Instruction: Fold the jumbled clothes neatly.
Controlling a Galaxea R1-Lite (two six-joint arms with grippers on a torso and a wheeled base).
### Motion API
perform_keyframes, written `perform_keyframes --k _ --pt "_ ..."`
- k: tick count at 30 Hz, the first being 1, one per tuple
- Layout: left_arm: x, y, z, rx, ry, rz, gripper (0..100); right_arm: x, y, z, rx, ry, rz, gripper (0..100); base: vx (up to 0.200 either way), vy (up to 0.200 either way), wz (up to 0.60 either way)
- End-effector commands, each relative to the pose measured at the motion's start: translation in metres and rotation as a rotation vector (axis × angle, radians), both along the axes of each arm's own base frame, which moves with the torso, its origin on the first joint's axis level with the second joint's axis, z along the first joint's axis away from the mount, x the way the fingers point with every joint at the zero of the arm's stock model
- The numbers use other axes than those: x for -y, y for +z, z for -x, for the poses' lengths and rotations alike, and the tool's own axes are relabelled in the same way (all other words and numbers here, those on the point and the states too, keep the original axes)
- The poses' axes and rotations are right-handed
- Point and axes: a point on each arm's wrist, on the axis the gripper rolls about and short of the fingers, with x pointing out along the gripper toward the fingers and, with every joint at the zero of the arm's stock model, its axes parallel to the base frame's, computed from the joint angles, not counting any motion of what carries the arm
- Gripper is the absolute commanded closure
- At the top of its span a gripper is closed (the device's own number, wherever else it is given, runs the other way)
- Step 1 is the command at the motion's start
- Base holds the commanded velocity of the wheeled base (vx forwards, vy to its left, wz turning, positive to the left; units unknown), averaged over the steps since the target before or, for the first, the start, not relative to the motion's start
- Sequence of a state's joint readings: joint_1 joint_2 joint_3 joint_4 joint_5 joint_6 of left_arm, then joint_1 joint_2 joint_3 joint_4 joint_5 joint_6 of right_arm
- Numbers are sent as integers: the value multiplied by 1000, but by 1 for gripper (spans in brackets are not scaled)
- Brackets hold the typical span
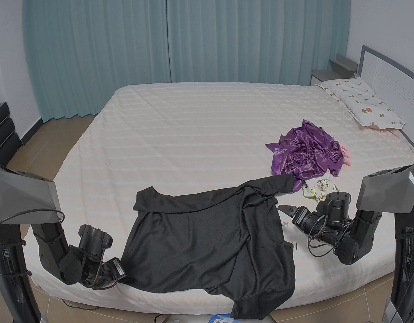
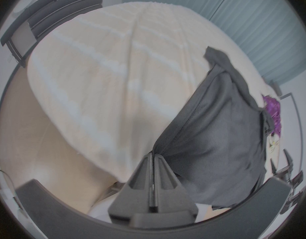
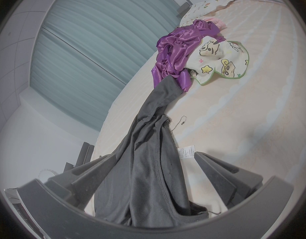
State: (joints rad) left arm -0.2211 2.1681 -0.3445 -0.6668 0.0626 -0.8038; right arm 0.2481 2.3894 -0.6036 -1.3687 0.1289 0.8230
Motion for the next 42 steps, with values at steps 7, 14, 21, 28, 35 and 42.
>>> perform_keyframes --k 7,14,21,28,35,42 --pt "-8 27 8 -87 -5 -47 100 -13 -29 -28 -83 51 96 0 0 0 0" --pt "-14 26 5 -93 2 -45 100 -21 -42 -32 -125 110 168 100 0 0 0" --pt "-14 23 5 -102 1 -46 100 -18 -42 -46 -127 91 169 100 0 0 0" --pt "-14 23 6 -109 -4 -37 100 6 -23 -65 -48 9 155 100 0 0 0" --pt "-12 23 5 -112 -20 6 100 28 13 -93 93 -40 159 100 0 0 0" --pt "-11 22 5 -112 -24 21 100 26 9 -115 136 -10 228 100 0 0 0"
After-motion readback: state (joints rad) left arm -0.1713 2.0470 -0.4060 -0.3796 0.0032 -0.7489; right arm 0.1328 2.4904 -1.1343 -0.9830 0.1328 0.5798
